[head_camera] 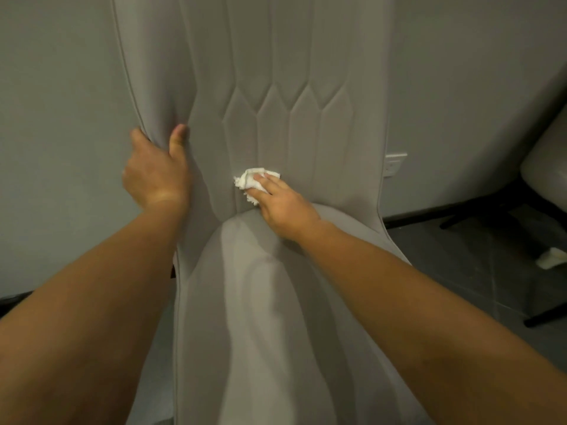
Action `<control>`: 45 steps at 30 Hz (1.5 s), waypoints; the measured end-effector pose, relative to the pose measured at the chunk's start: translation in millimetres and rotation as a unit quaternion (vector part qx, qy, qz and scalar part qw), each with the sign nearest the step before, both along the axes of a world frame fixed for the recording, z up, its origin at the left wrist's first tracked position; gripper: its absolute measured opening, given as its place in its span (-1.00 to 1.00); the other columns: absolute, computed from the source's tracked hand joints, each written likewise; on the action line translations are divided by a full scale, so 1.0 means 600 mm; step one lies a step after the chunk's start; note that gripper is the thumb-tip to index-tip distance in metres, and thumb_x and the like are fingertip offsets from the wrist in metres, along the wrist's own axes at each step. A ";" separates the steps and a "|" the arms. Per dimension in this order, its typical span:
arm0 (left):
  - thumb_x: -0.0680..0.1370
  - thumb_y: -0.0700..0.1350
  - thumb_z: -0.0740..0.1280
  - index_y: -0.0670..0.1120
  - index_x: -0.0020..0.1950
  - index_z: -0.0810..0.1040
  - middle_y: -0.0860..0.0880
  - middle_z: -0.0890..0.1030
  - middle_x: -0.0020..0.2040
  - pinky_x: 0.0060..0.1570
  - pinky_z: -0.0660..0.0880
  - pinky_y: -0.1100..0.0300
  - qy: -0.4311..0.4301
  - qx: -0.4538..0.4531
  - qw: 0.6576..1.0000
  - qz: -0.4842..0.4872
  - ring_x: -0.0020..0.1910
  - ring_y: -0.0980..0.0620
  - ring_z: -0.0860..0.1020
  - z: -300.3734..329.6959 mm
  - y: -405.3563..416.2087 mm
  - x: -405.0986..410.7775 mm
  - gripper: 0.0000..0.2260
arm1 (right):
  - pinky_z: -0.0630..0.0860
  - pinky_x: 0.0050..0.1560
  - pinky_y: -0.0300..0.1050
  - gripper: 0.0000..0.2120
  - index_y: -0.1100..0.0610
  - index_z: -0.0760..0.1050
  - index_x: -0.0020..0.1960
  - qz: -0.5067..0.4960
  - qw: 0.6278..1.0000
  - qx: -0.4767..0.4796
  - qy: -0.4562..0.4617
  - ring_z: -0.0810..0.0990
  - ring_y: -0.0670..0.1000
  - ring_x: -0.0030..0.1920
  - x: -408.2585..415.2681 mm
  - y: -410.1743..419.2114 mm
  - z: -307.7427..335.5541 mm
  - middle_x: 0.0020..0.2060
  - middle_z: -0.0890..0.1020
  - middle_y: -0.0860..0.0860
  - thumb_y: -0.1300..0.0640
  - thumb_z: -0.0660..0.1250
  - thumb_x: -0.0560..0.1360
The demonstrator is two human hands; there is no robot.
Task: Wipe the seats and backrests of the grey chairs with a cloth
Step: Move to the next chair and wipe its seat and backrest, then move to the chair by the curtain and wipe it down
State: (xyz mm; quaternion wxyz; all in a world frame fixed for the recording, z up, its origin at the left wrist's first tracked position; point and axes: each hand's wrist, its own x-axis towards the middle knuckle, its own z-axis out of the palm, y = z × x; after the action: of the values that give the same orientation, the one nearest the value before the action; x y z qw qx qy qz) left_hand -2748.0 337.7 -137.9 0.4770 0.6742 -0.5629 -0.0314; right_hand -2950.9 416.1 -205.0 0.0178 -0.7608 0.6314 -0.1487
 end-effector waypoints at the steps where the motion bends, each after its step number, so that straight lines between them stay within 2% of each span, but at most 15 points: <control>1: 0.49 0.41 0.09 -0.17 0.24 0.38 -0.32 0.57 0.05 -0.08 0.37 -0.13 -0.002 0.004 1.000 0.003 0.00 -0.37 0.52 0.000 0.000 0.000 -0.32 | 0.31 0.44 0.08 -0.58 0.05 0.41 0.48 0.008 0.998 0.059 0.021 0.26 0.14 0.51 -0.008 0.009 0.001 0.52 0.33 0.09 0.15 0.18 0.63; 4: 0.49 0.40 0.11 -0.18 0.25 0.38 -0.32 0.57 0.06 -0.07 0.36 -0.13 -0.001 0.010 1.000 0.003 0.01 -0.36 0.51 0.003 0.002 -0.001 -0.32 | 0.26 0.47 0.04 -0.54 -0.03 0.38 0.49 -0.002 0.976 0.207 0.060 0.31 0.11 0.48 -0.032 0.037 -0.001 0.49 0.38 0.03 0.02 0.17 0.59; 8: 0.49 0.40 0.12 -0.17 0.28 0.37 -0.32 0.57 0.06 -0.07 0.38 -0.13 0.007 0.017 1.000 -0.002 0.01 -0.36 0.52 0.006 0.007 -0.003 -0.32 | -0.12 0.56 0.14 -0.40 -0.16 0.11 0.59 -0.044 0.974 0.218 0.034 -0.05 0.06 0.60 -0.023 0.065 -0.032 0.61 0.08 -0.05 -0.31 0.05 0.59; 10: 0.50 0.40 0.12 -0.17 0.30 0.36 -0.31 0.57 0.07 -0.06 0.39 -0.13 0.001 0.025 1.000 -0.004 0.02 -0.36 0.52 0.007 0.008 -0.002 -0.32 | -0.22 0.54 0.20 -0.36 -0.22 0.01 0.59 -0.066 0.978 0.196 0.028 -0.17 0.04 0.60 -0.006 0.071 -0.055 0.62 -0.02 -0.08 -0.41 -0.04 0.57; 14: 0.52 0.36 0.13 -0.18 0.33 0.33 -0.31 0.57 0.10 -0.07 0.38 -0.12 -0.010 0.033 0.999 -0.022 0.04 -0.35 0.52 0.005 0.008 0.002 -0.33 | -0.16 0.53 0.19 -0.45 -0.27 0.07 0.56 -0.104 0.985 0.140 0.010 -0.09 0.04 0.60 0.003 0.060 -0.069 0.60 0.07 -0.11 -0.36 -0.08 0.60; 19: 0.56 0.30 0.14 -0.21 0.32 0.31 -0.32 0.56 0.11 -0.08 0.37 -0.11 -0.009 0.055 0.998 -0.033 0.06 -0.34 0.51 0.014 0.014 0.001 -0.39 | -0.03 0.53 0.06 -0.54 -0.12 0.25 0.54 -0.125 0.987 0.103 -0.002 0.06 0.05 0.57 0.008 0.052 -0.068 0.55 0.23 -0.01 -0.17 -0.03 0.68; 23: 0.57 0.30 0.10 -0.20 0.29 0.30 -0.32 0.54 0.15 0.00 0.37 -0.12 -0.057 0.160 0.985 -0.038 0.11 -0.34 0.50 0.032 0.028 0.009 -0.41 | 0.11 0.51 0.02 -0.56 0.00 0.31 0.52 -0.144 0.981 0.126 -0.010 0.17 0.13 0.54 0.024 0.079 -0.052 0.52 0.31 0.08 -0.09 0.02 0.70; 25: 0.58 0.29 0.09 -0.21 0.31 0.33 -0.31 0.49 0.24 0.12 0.37 -0.12 -0.082 0.270 0.958 -0.051 0.20 -0.32 0.46 0.058 0.035 0.014 -0.40 | 0.10 0.52 -0.01 -0.57 0.02 0.35 0.51 -0.126 0.978 0.164 -0.029 0.23 0.12 0.51 0.021 0.097 -0.026 0.49 0.36 0.09 -0.08 0.06 0.69; 26: 0.60 0.25 0.10 -0.23 0.34 0.36 -0.31 0.46 0.29 0.19 0.36 -0.10 -0.136 0.334 0.929 -0.079 0.24 -0.30 0.45 0.071 0.041 0.018 -0.42 | 0.08 0.52 -0.02 -0.58 0.00 0.37 0.51 -0.114 0.974 0.191 -0.046 0.27 0.10 0.50 0.017 0.108 -0.008 0.48 0.38 0.09 -0.07 0.08 0.69; 29: 0.61 0.04 0.21 -0.17 0.38 0.41 -0.22 0.45 0.34 0.25 0.40 -0.02 -0.343 0.474 0.790 -0.185 0.27 -0.21 0.45 0.098 0.098 0.039 -0.58 | 0.23 0.46 0.00 -0.58 -0.06 0.35 0.52 -0.108 0.956 0.271 -0.029 0.39 0.17 0.42 0.005 0.148 0.055 0.44 0.44 0.12 -0.10 0.05 0.70; 30: 0.60 0.02 0.23 -0.15 0.37 0.43 -0.18 0.47 0.33 0.20 0.42 0.00 -0.374 0.500 0.758 -0.190 0.25 -0.19 0.46 0.103 0.123 0.046 -0.60 | 0.31 0.41 0.01 -0.56 -0.07 0.34 0.52 -0.115 0.951 0.286 -0.012 0.40 0.20 0.39 0.001 0.162 0.077 0.42 0.45 0.13 -0.14 0.04 0.70; 31: 0.58 0.02 0.25 -0.13 0.35 0.46 -0.16 0.50 0.29 0.12 0.44 0.02 -0.391 0.508 0.743 -0.192 0.22 -0.18 0.49 0.110 0.149 0.053 -0.61 | 0.35 0.39 0.03 -0.54 -0.07 0.34 0.52 -0.126 0.946 0.298 -0.009 0.41 0.21 0.37 -0.003 0.177 0.100 0.40 0.46 0.13 -0.18 0.04 0.68; 34: 0.58 0.07 0.25 -0.09 0.29 0.49 -0.14 0.54 0.21 0.07 0.47 0.02 -0.447 0.467 0.721 -0.250 0.15 -0.16 0.52 0.153 0.229 0.053 -0.64 | 0.41 0.35 0.08 -0.47 0.00 0.37 0.51 -0.140 0.932 0.333 -0.012 0.42 0.19 0.34 -0.009 0.222 0.172 0.34 0.48 0.15 -0.23 0.15 0.63; 38: 0.58 0.12 0.22 -0.04 0.38 0.39 -0.12 0.45 0.30 0.28 0.34 -0.09 -0.517 0.405 0.664 -0.357 0.35 -0.15 0.33 0.235 0.324 0.047 -0.58 | 0.42 0.33 0.05 -0.45 0.08 0.39 0.47 -0.144 0.920 0.365 -0.005 0.41 0.20 0.32 -0.007 0.274 0.296 0.33 0.45 0.15 -0.14 0.30 0.56; 45: 0.57 0.10 0.25 -0.06 0.42 0.34 -0.13 0.35 0.42 0.38 0.20 -0.16 -0.504 0.417 0.660 -0.369 0.47 -0.16 0.17 0.448 0.412 0.046 -0.53 | 0.44 0.25 0.00 -0.42 0.00 0.37 0.48 -0.163 0.909 0.383 -0.034 0.40 0.16 0.30 0.011 0.355 0.524 0.30 0.44 0.08 -0.11 0.35 0.50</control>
State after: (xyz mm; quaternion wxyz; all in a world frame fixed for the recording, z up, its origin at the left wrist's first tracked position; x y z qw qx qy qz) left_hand -2720.1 584.8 130.9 -0.2618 0.4518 -0.8479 -0.0916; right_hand -2944.5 629.3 109.6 0.3043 -0.5770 0.7539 0.0780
